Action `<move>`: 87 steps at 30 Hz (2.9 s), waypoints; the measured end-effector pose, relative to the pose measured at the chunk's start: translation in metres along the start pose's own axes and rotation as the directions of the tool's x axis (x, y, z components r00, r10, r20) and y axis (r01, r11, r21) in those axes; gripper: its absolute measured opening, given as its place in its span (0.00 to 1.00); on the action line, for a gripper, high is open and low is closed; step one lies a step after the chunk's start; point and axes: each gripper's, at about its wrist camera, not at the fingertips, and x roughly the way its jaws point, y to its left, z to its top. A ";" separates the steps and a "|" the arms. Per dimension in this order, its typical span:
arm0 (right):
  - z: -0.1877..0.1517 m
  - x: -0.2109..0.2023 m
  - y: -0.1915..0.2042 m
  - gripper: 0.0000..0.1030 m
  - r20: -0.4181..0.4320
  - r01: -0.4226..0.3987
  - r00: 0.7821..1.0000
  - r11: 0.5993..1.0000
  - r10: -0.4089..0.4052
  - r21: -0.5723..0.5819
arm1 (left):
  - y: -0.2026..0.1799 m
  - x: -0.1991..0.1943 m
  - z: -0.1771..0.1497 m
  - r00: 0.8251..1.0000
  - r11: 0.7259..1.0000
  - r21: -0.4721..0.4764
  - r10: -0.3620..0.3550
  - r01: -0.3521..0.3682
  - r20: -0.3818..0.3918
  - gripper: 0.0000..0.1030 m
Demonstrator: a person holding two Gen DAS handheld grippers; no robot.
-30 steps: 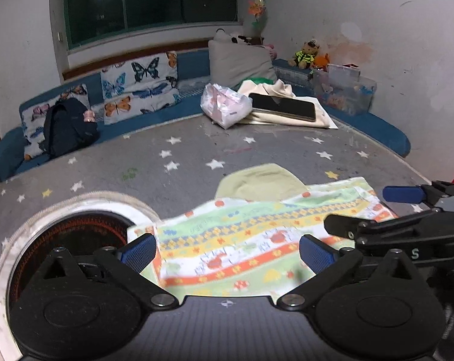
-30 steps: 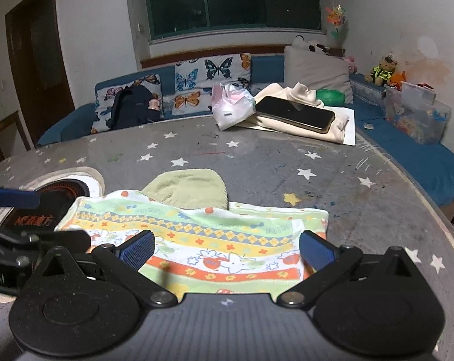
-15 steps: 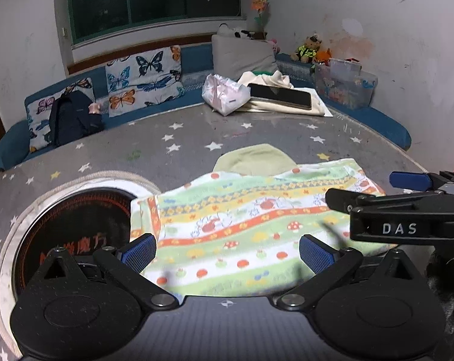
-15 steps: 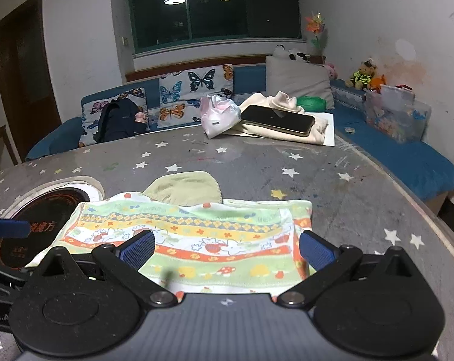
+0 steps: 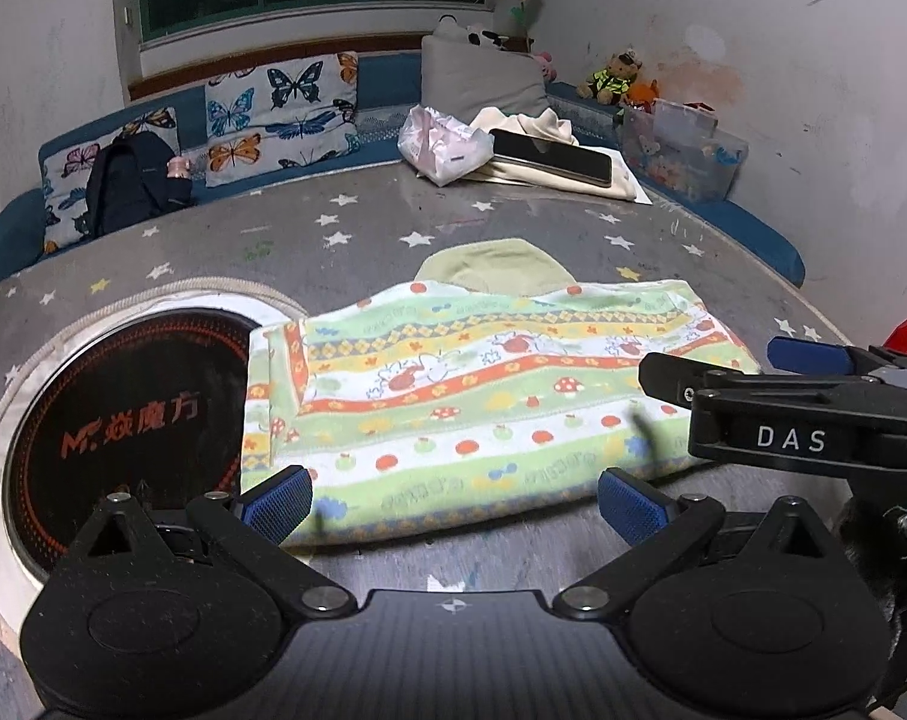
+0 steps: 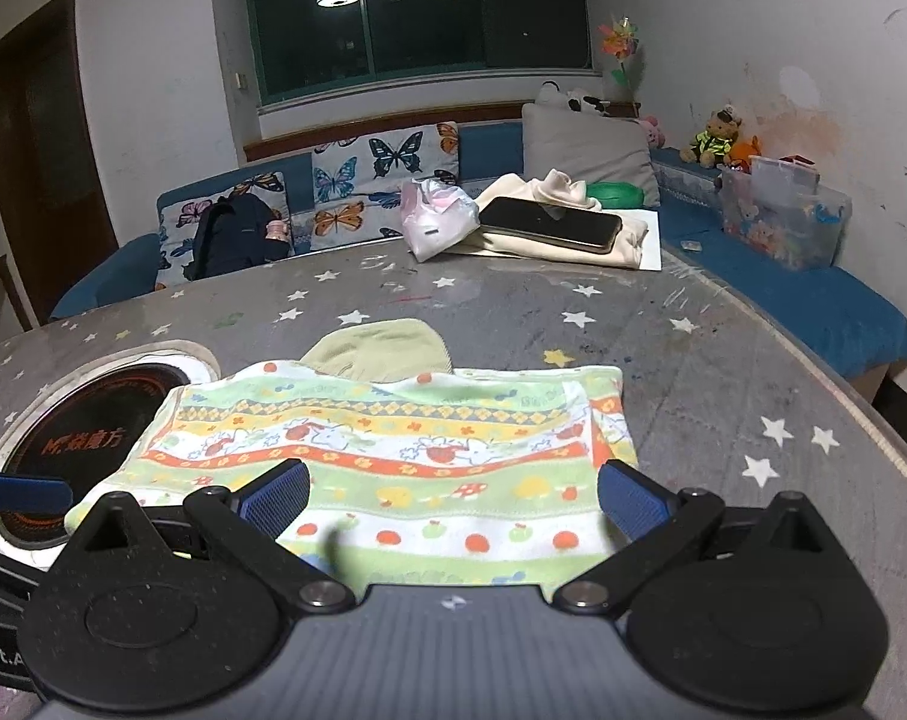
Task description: Fold clothes
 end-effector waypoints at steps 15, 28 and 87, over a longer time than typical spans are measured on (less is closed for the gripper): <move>-0.015 -0.008 0.005 1.00 -0.027 -0.006 1.000 1.000 0.006 0.002 | 0.004 -0.001 -0.019 0.998 0.999 -0.006 0.032 -0.032 -0.045 1.00; -0.026 -0.019 0.012 1.00 -0.038 -0.010 0.999 1.000 0.009 -0.010 | 0.002 -0.012 -0.026 0.998 0.999 0.005 0.045 -0.045 -0.039 1.00; -0.051 -0.004 0.029 1.00 -0.093 0.013 0.995 0.999 -0.017 -0.046 | 0.036 -0.001 -0.055 0.990 0.992 -0.057 0.112 -0.116 -0.082 1.00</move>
